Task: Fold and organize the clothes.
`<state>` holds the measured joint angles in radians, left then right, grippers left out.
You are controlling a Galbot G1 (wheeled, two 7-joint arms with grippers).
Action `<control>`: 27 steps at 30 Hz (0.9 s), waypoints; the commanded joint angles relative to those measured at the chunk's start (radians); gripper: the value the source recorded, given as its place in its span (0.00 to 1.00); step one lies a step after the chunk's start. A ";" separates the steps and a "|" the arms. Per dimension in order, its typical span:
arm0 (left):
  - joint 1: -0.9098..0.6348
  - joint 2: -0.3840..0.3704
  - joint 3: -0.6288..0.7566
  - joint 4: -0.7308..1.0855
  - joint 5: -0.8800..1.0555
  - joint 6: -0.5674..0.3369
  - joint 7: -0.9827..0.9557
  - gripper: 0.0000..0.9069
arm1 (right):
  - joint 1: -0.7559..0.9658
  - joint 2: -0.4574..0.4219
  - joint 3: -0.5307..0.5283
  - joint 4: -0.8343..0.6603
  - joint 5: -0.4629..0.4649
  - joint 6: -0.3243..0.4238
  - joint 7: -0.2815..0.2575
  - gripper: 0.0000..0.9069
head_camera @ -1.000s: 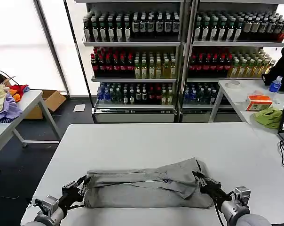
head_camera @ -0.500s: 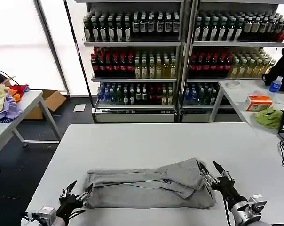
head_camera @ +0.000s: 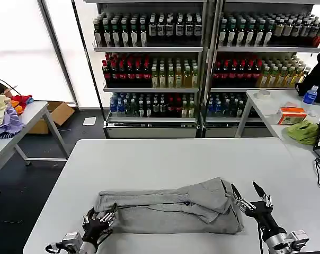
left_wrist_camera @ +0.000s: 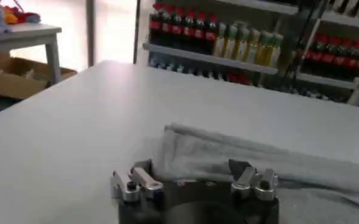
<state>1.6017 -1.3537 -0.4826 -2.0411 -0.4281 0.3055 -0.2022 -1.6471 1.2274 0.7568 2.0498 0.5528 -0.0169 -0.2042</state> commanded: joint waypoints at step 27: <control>-0.014 0.136 -0.433 -0.002 -0.295 -0.105 0.043 0.01 | 0.031 -0.050 -0.030 0.001 0.038 0.018 0.000 1.00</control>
<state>1.5851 -1.3694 -0.5963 -2.0603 -0.5288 0.1947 -0.2114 -1.6333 1.1952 0.7411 2.0497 0.5855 0.0045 -0.2048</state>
